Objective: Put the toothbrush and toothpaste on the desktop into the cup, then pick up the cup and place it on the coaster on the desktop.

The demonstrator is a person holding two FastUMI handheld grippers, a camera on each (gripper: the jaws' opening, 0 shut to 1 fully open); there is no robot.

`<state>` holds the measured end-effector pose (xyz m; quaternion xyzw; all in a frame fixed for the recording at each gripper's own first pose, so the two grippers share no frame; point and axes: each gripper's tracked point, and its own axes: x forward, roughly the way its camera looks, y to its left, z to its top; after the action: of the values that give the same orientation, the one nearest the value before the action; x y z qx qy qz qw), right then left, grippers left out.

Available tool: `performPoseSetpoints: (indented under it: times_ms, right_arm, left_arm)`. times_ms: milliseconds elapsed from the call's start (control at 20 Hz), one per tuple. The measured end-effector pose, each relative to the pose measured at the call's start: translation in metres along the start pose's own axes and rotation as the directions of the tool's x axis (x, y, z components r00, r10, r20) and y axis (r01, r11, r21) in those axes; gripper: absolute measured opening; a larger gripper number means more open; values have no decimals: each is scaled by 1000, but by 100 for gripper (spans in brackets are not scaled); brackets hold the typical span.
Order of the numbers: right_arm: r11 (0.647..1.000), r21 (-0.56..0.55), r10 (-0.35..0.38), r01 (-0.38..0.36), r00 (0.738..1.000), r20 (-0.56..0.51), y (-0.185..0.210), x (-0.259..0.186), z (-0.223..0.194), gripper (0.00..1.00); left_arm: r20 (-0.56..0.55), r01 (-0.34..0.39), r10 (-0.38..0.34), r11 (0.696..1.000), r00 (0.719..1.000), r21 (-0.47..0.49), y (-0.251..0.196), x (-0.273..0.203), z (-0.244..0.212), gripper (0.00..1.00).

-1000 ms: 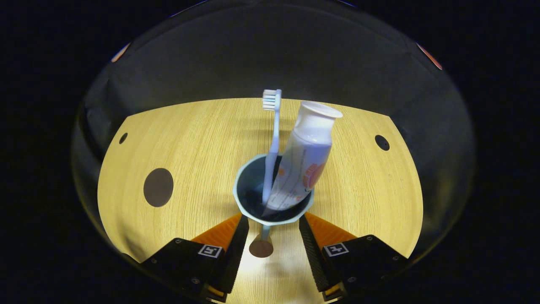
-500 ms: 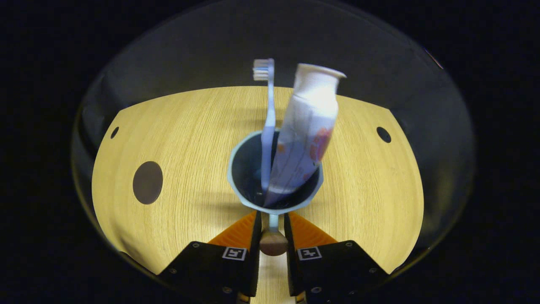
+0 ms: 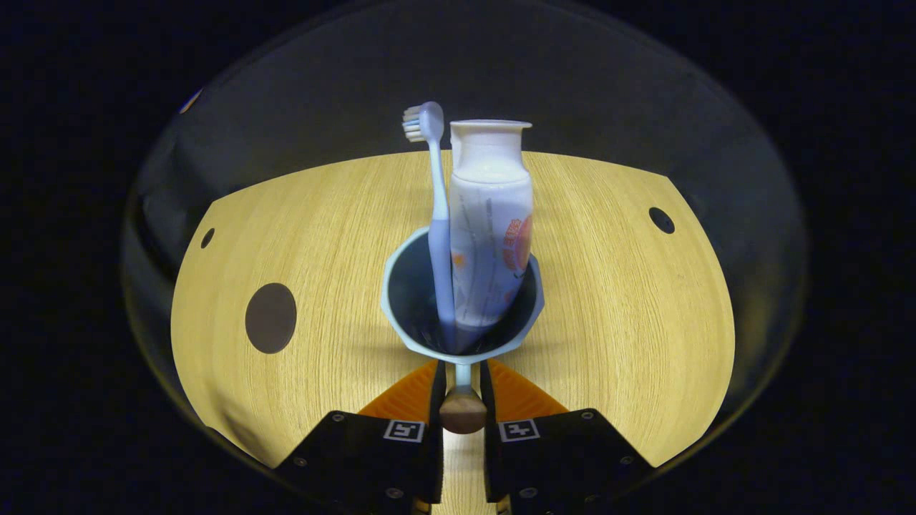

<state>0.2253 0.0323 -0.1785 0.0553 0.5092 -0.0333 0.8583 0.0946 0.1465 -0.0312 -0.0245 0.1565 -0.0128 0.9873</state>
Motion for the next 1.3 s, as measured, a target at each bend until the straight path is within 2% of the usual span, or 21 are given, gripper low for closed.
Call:
performPoseSetpoints:
  times_ms: [150, 600, 700, 750, 1300]
  right_arm:
    - [999, -6, 33, -33, 999, 30, 2, -2, 5, 23]
    - [987, -116, 119, -107, 987, 105, 9, -14, 19, 23]
    - [980, -161, 134, -116, 985, 108, 12, -17, 24, 27]
    - [976, -179, 142, -121, 984, 112, 14, -18, 26, 23]
    - [940, -302, 200, -158, 973, 116, 23, -20, 30, 23]
  left_arm:
    - [-6, 0, 0, 1000, 1000, 5, -2, -1, -1, 99]
    - [-16, 9, -9, 1000, 1000, 17, -11, 0, -4, 99]
    - [-24, 14, -14, 1000, 1000, 12, -13, 1, -11, 99]
    - [-29, 17, -17, 1000, 999, 10, -14, 1, -12, 99]
    - [-44, 12, -12, 1000, 999, -3, -12, 3, -22, 99]
